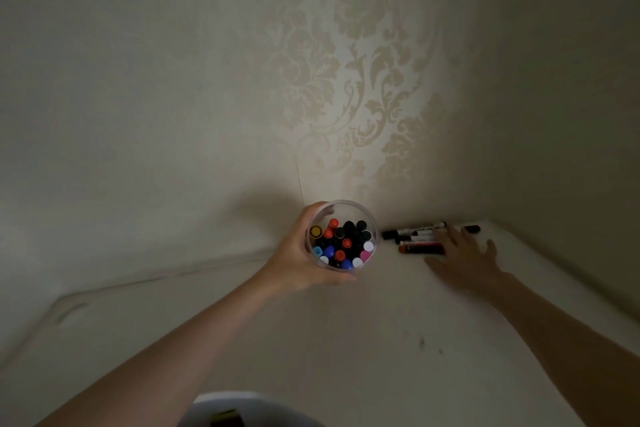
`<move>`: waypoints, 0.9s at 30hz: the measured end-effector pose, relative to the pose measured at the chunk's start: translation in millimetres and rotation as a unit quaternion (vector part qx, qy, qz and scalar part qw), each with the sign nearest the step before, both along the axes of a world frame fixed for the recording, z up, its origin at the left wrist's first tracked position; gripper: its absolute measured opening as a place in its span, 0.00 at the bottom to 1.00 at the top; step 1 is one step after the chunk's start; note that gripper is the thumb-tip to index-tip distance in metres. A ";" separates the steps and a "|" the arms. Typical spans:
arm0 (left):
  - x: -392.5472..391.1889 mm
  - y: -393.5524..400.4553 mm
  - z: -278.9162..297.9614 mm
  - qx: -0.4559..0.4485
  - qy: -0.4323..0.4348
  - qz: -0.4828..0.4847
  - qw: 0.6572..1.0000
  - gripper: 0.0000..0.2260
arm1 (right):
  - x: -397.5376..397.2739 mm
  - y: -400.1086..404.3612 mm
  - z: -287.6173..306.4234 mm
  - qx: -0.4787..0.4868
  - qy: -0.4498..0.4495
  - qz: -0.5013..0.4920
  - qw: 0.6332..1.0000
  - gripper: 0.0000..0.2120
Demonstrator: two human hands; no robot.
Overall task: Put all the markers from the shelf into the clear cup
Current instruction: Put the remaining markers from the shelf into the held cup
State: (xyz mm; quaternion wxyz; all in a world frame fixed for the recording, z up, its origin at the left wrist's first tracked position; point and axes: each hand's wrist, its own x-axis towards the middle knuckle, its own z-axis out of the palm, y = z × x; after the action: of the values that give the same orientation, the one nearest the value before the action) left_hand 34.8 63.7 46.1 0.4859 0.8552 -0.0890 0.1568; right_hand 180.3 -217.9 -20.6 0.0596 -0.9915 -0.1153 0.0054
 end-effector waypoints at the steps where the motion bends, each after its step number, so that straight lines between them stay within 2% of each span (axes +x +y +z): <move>1: 0.3 0.3 0.5 0.000 0.001 0.002 1.000 0.46 | -1.1 0.3 0.1 -0.010 -0.007 0.005 1.000 0.30; 5: 2.0 0.8 1.6 0.002 -0.003 -0.002 1.000 0.47 | -15.1 -8.0 -2.1 -0.025 -0.130 0.046 0.990 0.30; 9: 1.9 -0.1 1.6 0.009 0.001 -0.011 1.000 0.47 | -26.0 -25.3 -7.8 0.020 -0.091 0.053 0.994 0.26; 13: -1.6 0.1 1.0 0.007 -0.002 -0.007 1.000 0.47 | -47.6 -32.7 -11.5 0.141 -0.104 0.102 0.979 0.18; 19: -14.4 -8.4 -3.8 0.021 -0.027 -0.007 0.999 0.45 | -80.2 -32.0 -19.6 0.166 -0.171 0.107 0.965 0.11; 23: -15.2 -12.2 -7.8 0.029 -0.043 -0.016 0.999 0.46 | -90.6 -31.3 -23.9 0.132 -0.189 0.094 0.969 0.13; 27: -18.4 -12.8 -9.1 0.025 -0.044 -0.023 0.998 0.47 | -99.6 -28.0 -15.2 0.147 -0.179 0.067 0.970 0.13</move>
State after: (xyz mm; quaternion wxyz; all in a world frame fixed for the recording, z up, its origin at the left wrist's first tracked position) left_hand 16.5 50.9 37.0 0.4634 0.8571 -0.1338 0.1808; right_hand 80.7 -245.9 -35.8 0.1827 -0.9466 -0.1903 -0.1852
